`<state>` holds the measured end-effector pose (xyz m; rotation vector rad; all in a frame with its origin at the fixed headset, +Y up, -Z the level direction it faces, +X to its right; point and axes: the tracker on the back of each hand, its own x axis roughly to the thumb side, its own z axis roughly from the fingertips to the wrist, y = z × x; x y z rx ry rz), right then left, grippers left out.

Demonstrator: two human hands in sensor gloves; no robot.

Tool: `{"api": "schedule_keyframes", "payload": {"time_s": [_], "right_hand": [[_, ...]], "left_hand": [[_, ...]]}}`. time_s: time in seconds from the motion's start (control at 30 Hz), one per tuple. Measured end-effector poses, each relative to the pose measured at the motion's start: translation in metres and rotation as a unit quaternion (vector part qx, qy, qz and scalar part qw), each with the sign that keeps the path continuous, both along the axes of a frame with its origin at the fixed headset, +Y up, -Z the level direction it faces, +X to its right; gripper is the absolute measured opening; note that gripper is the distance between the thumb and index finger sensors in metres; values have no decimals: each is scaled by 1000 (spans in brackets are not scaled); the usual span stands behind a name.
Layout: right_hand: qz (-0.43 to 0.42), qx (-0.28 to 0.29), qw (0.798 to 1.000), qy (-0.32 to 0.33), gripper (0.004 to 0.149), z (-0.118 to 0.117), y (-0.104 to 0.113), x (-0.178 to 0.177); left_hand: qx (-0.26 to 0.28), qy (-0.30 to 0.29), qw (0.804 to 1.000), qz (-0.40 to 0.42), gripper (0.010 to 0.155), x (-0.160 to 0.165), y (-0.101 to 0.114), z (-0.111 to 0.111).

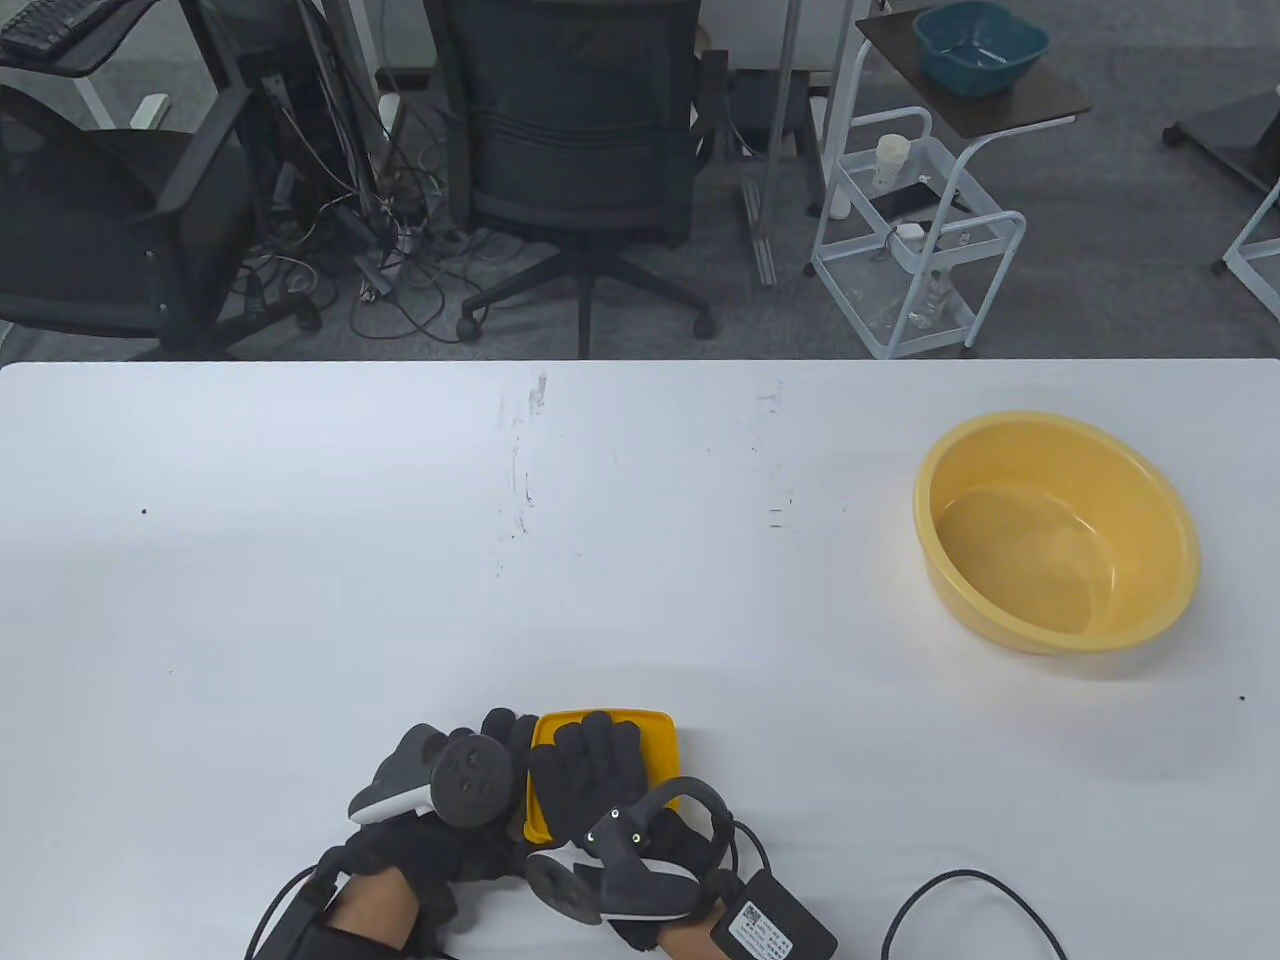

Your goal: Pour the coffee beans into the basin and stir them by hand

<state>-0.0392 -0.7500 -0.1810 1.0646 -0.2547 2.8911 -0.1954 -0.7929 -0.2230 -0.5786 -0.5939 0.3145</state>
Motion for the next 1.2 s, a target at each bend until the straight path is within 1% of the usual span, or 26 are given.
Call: {"api": "schedule_keyframes", "payload": {"time_s": [0.03,0.17,0.23,0.3,0.37,0.4,0.43,0.5,0.57,0.63,0.73,0.8,0.87,0.9,0.97,1.0,1.03,1.07,1.1,1.13,1.17,1.2], "right_hand": [[-18,-23,1000,3,82,-2,-1,3],[-39,-36,999,-2,81,-4,1,8],[-72,-54,996,-3,80,-6,1,11],[-99,-70,993,-5,79,-8,2,14],[-127,-80,989,-6,78,-10,3,17],[-144,-91,985,-7,78,-11,3,19],[-153,-99,983,-6,77,-12,3,20],[-162,-104,981,-5,77,-12,3,22],[-161,-101,982,-5,77,-13,4,23],[-178,-103,979,-7,77,-12,8,26],[-230,-121,966,-3,78,-13,15,36],[-208,-100,973,3,78,-10,18,39],[-176,-46,983,1,77,-3,23,43],[-168,-30,985,1,74,0,26,44],[-136,32,990,-12,66,8,36,48],[-112,73,991,-18,64,11,41,51],[-94,102,990,-19,63,14,45,53],[-75,133,988,-14,63,18,49,54],[-62,154,986,-6,63,22,52,55],[-56,166,985,3,62,25,54,55],[-53,180,982,20,61,29,56,54],[-56,191,979,37,59,33,57,54]], "left_hand": [[-1,-2,1000,-1,118,0,0,0],[-11,-3,1000,13,118,-3,1,-2],[-24,-8,999,30,119,-6,2,-3],[-58,-13,995,74,118,-12,4,-5],[-92,4,986,137,114,-18,2,-6],[-104,15,983,148,106,-20,1,-7],[-112,15,982,150,95,-20,1,-7],[-107,19,984,139,87,-18,0,-7],[-102,11,987,123,87,-15,1,-5],[-99,16,987,123,88,-13,1,-3],[-100,16,987,125,90,-13,1,-3],[-98,17,988,120,91,-12,2,-2],[-73,21,991,111,94,-10,7,-1],[-62,24,992,110,96,-10,10,0],[-15,38,991,128,100,-11,22,3],[29,53,988,145,101,-12,31,6],[74,68,983,152,101,-13,38,9],[136,78,976,148,101,-12,47,14],[212,79,967,119,99,-10,56,21],[245,73,962,92,98,-9,61,25],[292,64,953,52,95,-5,67,32],[327,64,942,35,92,-3,72,37]]}}
